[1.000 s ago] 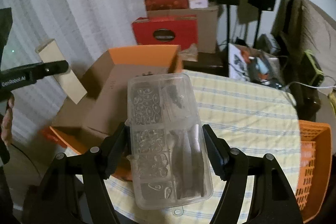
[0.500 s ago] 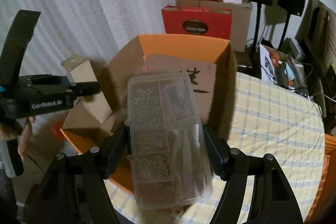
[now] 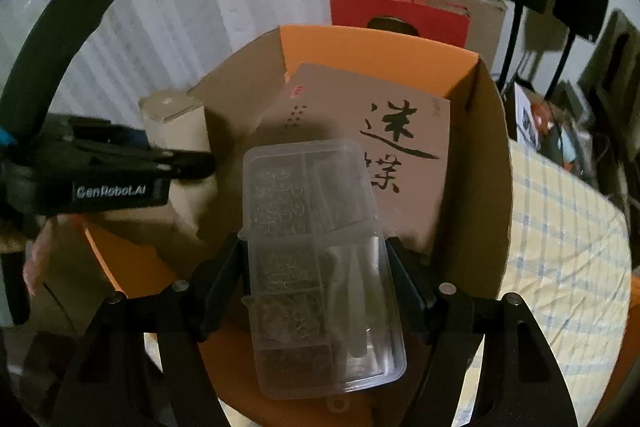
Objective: Organize objects
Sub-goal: 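Carry the Chanel box with the left gripper while the right gripper carries the plastic case to the box, then lower the Chanel box with the left gripper while the right gripper lowers the plastic case into the box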
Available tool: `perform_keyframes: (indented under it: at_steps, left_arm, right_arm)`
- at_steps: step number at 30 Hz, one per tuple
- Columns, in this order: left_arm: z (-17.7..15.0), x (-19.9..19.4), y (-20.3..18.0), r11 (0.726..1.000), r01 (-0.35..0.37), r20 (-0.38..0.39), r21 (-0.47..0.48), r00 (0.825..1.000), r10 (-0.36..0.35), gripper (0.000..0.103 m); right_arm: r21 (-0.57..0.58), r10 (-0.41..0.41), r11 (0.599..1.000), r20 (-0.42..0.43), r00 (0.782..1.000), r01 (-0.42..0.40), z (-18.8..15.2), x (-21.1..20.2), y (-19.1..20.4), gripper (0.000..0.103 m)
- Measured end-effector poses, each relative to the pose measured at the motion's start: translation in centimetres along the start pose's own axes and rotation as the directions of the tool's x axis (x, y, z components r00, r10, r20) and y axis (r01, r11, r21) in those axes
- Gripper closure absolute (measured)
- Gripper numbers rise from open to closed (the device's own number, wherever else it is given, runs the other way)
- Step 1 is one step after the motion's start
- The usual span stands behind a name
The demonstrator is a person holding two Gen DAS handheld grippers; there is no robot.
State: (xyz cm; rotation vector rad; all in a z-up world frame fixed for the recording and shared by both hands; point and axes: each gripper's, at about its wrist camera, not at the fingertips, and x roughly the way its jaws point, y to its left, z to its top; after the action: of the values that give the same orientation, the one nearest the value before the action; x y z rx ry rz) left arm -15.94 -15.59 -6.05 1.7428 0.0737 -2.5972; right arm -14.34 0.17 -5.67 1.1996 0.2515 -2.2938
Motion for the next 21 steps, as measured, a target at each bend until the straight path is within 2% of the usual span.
perform_keyframes:
  at_steps: [3,5,11,21]
  left_arm:
    - [0.0,0.2,0.2,1.000,0.015,-0.003,-0.015,1.000,-0.015,0.051]
    - [-0.1,-0.1,0.2,0.999,0.039,0.000,-0.024,0.999,-0.039,0.042]
    - [-0.1,-1.6,-0.9,1.000,0.013,0.047,0.001,0.999,-0.013,0.020]
    - [-1.5,-5.5,-1.0,0.999,0.038,0.158,-0.016,0.987,-0.035,0.018]
  right_arm:
    - [-0.021,-0.020,1.000,-0.007,1.000,0.020,-0.2,0.3,0.2,0.030]
    - [-0.005,-0.030,1.000,-0.008,1.000,0.030,-0.3,0.5,-0.2,0.031]
    - [0.017,-0.034,0.999,0.017,0.999,0.034,0.0,-0.5,-0.5,0.025]
    - [0.086,-0.047,0.996,0.101,0.994,0.039,-0.7,-6.0,-2.5,0.023]
